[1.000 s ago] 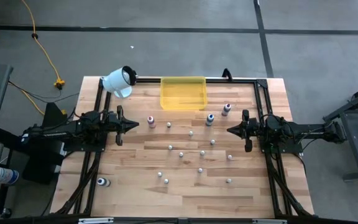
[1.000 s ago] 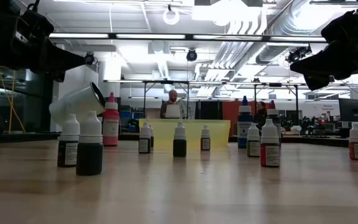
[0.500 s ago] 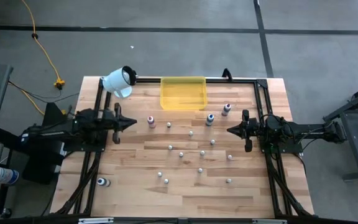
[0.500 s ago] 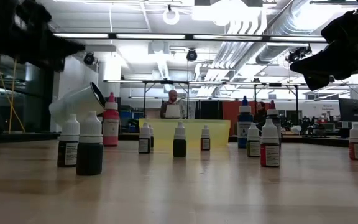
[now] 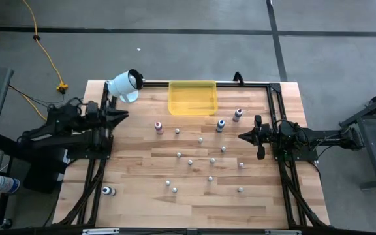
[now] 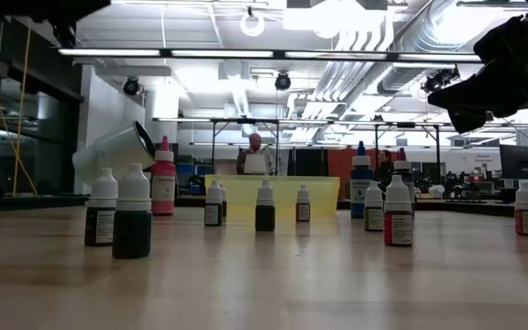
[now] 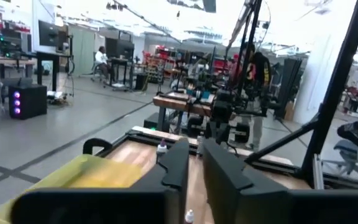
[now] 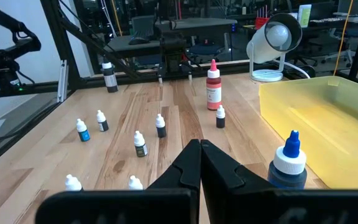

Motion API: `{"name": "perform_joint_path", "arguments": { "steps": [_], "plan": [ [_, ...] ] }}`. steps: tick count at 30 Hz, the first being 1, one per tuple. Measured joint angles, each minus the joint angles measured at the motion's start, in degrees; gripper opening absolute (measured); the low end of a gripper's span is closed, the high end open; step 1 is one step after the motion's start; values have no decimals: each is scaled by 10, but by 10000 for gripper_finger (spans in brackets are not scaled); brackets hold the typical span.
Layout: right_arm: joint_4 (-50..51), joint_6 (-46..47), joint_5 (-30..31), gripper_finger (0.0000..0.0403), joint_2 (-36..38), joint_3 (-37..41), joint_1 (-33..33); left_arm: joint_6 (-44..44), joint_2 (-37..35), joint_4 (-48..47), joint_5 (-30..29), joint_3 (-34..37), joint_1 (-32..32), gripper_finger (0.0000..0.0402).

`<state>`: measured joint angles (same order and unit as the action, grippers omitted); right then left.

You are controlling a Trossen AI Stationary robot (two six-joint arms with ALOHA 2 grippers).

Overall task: Pick & Place food coloring
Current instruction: Put the large black food coloring bottle into the yellow container

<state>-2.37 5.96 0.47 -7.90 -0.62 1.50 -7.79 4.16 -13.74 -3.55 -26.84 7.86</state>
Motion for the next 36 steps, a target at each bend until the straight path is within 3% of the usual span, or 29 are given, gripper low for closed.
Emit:
{"name": "perform_joint_path", "arguments": {
  "steps": [8, 13, 19, 25, 31, 36],
  "plan": [
    [0, 0, 0, 0, 0, 0, 0, -7, 66, -157, 30, -136, 0, 172],
    [0, 0, 0, 0, 0, 0, 0, 4, 152, -290, 46, -246, 0, 213],
    [0, 0, 0, 0, 0, 0, 0, 99, 273, -484, 121, -382, 0, 215],
    [0, 0, 0, 0, 0, 0, 0, 136, 368, -619, 190, -482, 0, 204],
    [0, 0, 0, 0, 0, 0, 0, 138, 426, -763, 250, -525, 0, 192],
    [0, 0, 0, 0, 0, 0, 0, 157, 434, -759, 309, -519, -17, 177]
  ]
}}
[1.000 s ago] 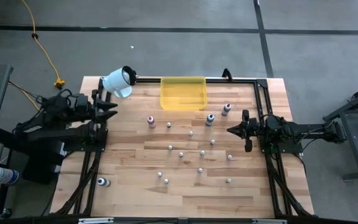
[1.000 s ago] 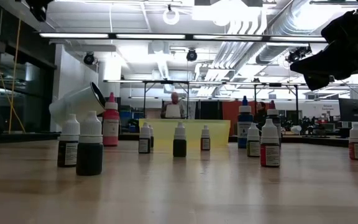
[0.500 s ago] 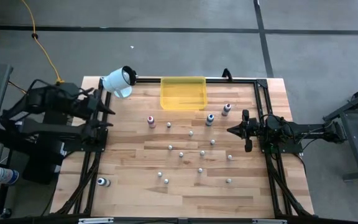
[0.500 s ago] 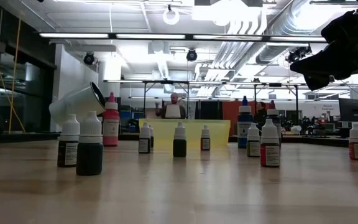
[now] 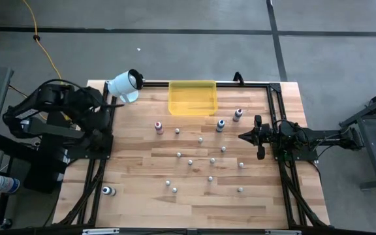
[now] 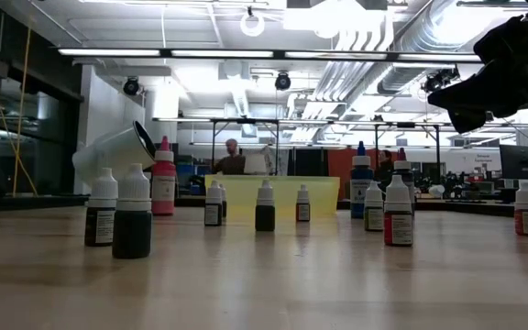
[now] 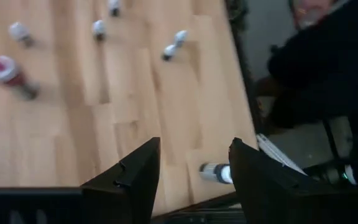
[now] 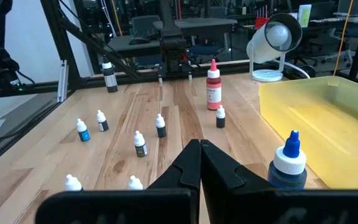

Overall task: Pick & Place food coloring
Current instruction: Put the large black food coloring bottle into the yellow container

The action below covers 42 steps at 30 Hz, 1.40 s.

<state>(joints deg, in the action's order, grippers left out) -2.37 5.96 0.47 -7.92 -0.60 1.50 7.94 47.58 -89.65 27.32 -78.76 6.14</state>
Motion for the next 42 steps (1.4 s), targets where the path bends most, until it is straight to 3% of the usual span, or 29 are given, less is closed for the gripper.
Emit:
{"name": "perform_joint_path", "arguments": {
  "steps": [4, 9, 14, 26, 29, 34, 38, 42],
  "plan": [
    [0, 0, 0, 0, 0, 0, 0, 39, 7, -3, -2, 0, -60, 166],
    [0, 0, 0, 0, 0, 0, 0, 87, 37, -1, -67, 0, -155, 161],
    [0, 0, 0, 0, 0, 0, 0, 133, 85, 0, -118, 0, -261, 161],
    [0, 0, 0, 0, 0, 0, 0, 177, 202, 42, -178, 0, -529, 161],
    [0, 0, 0, 0, 0, 0, 0, 175, 221, 96, -181, 0, -573, 161],
    [0, 0, 0, 0, 0, 0, 0, 168, 248, 148, -248, 0, -628, 161],
    [0, 0, 0, 0, 0, 0, 0, 139, 276, 155, -282, 0, -647, 161],
    [0, 0, 0, 0, 0, 0, 0, 78, 308, 160, -272, 0, -652, 161]
  ]
}}
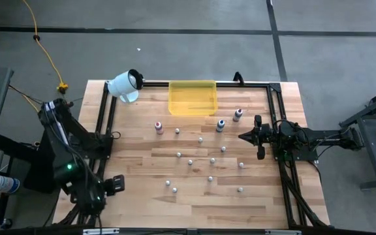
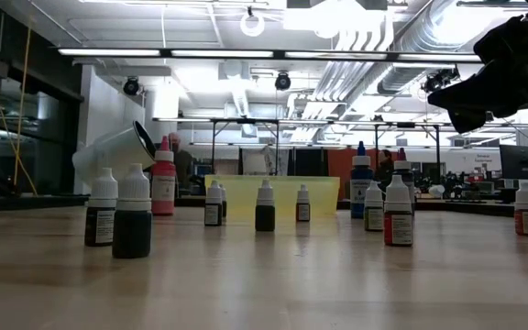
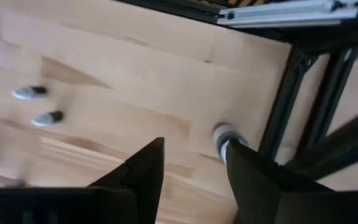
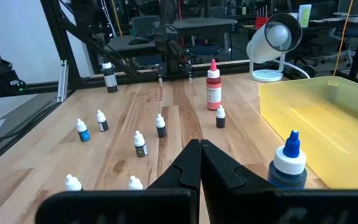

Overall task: Pick & Place food coloring
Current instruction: Put the large black food coloring bottle into the yellow container

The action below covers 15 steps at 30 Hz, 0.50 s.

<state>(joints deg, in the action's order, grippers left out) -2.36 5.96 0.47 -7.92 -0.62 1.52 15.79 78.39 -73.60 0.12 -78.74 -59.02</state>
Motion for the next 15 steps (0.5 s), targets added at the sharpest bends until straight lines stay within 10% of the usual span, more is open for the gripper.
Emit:
{"name": "perform_joint_path", "arguments": {
  "steps": [15],
  "plan": [
    [0, 0, 0, 0, 0, 0, 0, -164, 24, -10, 3, 37, -67, 161]
  ]
}}
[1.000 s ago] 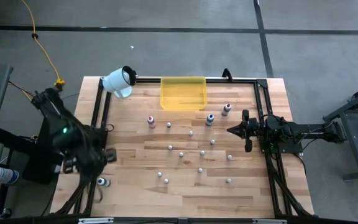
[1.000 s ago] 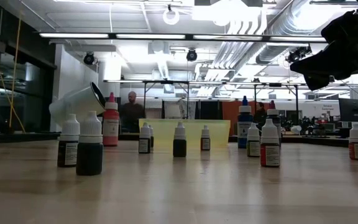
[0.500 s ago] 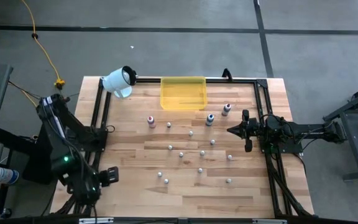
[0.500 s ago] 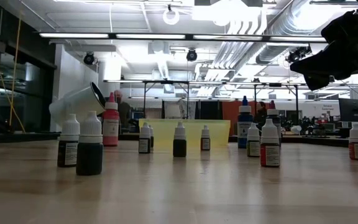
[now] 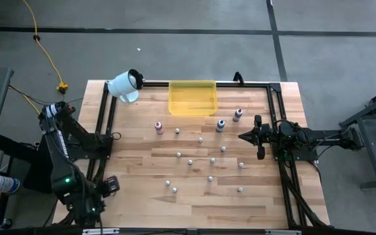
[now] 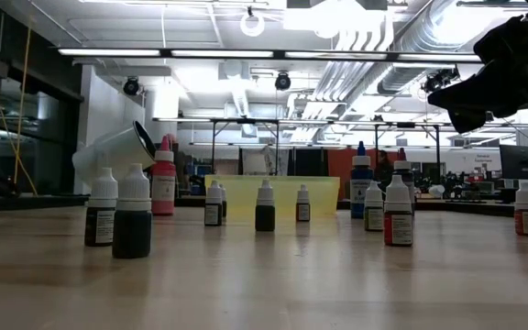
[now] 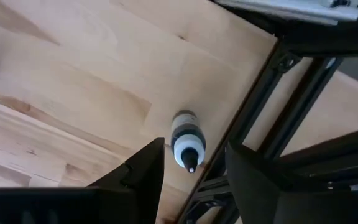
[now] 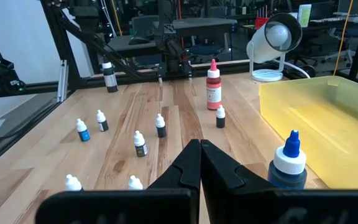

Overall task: Pick & Place food coloring
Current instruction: Put the large black food coloring bottle into the yellow container

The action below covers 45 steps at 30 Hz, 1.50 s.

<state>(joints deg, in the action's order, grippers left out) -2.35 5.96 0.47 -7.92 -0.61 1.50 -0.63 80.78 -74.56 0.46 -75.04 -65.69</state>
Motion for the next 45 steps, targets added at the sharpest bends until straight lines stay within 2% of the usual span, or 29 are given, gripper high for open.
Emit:
{"name": "perform_joint_path", "arguments": {
  "steps": [5, 10, 19, 34, 45],
  "plan": [
    [0, 0, 0, 0, 0, 0, 0, -45, -35, 11, -31, 33, -22, 161],
    [0, 0, 0, 0, 0, 0, 0, -96, -78, 55, -40, 97, -34, 161],
    [0, 0, 0, 0, 0, 0, 0, -167, -110, 114, -42, 195, -34, 161],
    [0, 0, 0, 0, 0, 0, 0, -271, -112, 176, -41, 238, -33, 161],
    [0, 0, 0, 0, 0, 0, 0, -334, -112, 174, -41, 241, -33, 161]
  ]
}}
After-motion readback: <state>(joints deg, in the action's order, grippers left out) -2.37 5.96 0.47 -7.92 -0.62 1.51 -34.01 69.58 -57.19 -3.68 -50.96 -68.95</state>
